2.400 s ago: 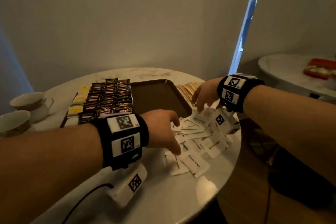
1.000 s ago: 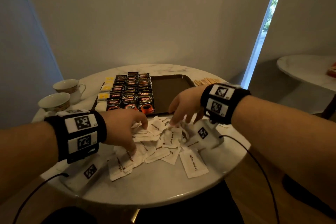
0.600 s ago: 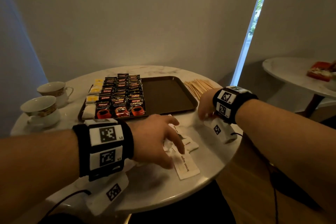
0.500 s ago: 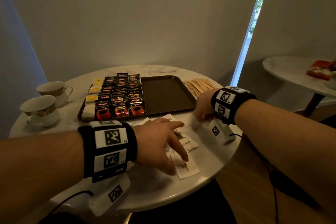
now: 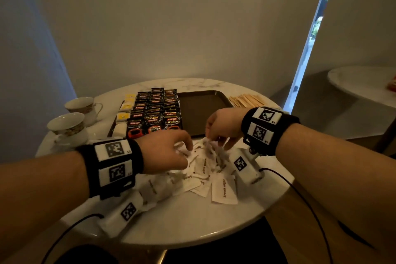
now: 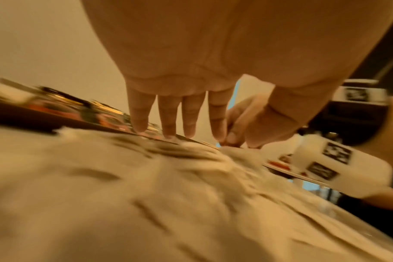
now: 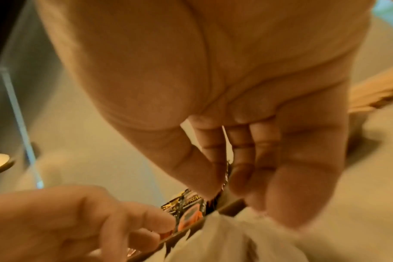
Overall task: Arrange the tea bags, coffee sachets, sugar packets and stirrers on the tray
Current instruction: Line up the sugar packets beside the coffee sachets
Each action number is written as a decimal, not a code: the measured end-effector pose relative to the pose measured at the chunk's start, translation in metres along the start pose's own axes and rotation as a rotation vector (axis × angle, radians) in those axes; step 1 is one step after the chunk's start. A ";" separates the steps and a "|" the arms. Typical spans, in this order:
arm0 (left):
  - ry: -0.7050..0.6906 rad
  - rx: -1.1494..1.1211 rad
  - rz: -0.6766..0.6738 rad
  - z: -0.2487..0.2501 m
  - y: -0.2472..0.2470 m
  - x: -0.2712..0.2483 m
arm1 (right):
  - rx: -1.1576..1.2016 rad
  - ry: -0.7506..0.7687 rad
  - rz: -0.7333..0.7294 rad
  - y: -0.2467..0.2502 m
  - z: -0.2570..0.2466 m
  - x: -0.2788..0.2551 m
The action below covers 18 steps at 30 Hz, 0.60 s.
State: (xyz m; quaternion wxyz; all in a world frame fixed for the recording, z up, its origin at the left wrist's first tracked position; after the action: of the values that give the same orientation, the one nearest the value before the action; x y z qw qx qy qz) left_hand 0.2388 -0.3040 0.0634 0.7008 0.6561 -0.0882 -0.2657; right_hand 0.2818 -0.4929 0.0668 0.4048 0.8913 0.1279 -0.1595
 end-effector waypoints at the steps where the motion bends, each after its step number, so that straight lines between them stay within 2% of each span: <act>1: 0.058 -0.017 0.027 -0.010 0.002 0.000 | -0.047 0.053 0.054 0.000 -0.008 -0.001; 3: 0.132 0.003 0.032 -0.024 0.003 0.001 | -0.167 0.179 0.141 -0.001 -0.026 -0.003; 4: 0.144 0.033 0.010 -0.028 0.003 0.002 | -0.208 0.214 0.120 -0.005 -0.033 -0.003; 8: 0.137 0.087 -0.088 -0.030 -0.002 0.001 | -0.339 0.174 -0.163 -0.030 -0.046 0.000; 11: 0.123 0.087 -0.075 -0.032 -0.007 -0.002 | -0.448 0.198 -0.200 -0.037 -0.047 -0.003; 15: 0.080 0.063 -0.111 -0.036 -0.011 -0.005 | -0.444 0.186 -0.231 -0.037 -0.043 -0.006; 18: 0.056 0.011 -0.095 -0.040 -0.006 -0.006 | -0.308 0.137 -0.263 -0.028 -0.040 -0.008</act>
State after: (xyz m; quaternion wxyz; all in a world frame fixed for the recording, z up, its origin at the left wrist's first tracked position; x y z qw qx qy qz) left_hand 0.2510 -0.2655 0.0541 0.6861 0.6705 -0.0388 -0.2798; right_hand 0.2714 -0.4448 0.0760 0.5021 0.8033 0.2932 -0.1288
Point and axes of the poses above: each hand's wrist, its own x-axis towards the middle knuckle, its own y-axis out of the back of the hand, z = x × y, the point moved 2 cm from there along x, towards the middle knuckle, and after that the axes turned 14 degrees about x, right-handed, at the moved point
